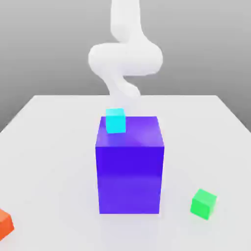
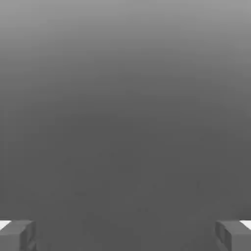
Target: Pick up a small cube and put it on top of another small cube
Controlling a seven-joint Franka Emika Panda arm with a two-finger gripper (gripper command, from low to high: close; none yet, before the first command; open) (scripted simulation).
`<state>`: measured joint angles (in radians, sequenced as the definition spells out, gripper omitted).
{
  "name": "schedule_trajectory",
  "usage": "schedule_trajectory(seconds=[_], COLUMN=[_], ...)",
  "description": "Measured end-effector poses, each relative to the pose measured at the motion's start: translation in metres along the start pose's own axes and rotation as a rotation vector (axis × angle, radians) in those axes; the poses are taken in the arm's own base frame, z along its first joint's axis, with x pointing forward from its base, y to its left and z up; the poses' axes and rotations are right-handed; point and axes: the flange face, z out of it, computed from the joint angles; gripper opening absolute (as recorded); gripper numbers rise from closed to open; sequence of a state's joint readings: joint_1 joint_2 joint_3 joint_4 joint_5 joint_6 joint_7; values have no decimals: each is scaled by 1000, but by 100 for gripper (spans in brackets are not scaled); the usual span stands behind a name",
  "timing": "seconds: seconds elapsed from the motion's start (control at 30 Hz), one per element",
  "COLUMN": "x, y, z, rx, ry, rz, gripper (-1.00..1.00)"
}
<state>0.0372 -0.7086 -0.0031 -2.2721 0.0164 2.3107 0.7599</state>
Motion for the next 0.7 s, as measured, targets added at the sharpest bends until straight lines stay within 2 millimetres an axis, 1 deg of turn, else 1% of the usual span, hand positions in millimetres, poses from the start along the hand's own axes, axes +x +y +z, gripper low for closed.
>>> schedule_trajectory(seconds=[0.1, 0.2, 0.37, 0.47, 0.53, 0.63, 0.7], x=[-5, -15, -44, -69, -90, -128, -154], y=[-20, -39, -67, -82, -90, -104, -109], z=[45, 89, 163, 208, 237, 279, 307], rx=[-14, -29, -56, -74, -86, -101, -114], ry=[-78, -150, -265, -331, -374, -439, -479], rz=[-67, -133, -247, -317, -366, -449, -501], gripper=[0, 0, 0, 0, 0, 0, 0])
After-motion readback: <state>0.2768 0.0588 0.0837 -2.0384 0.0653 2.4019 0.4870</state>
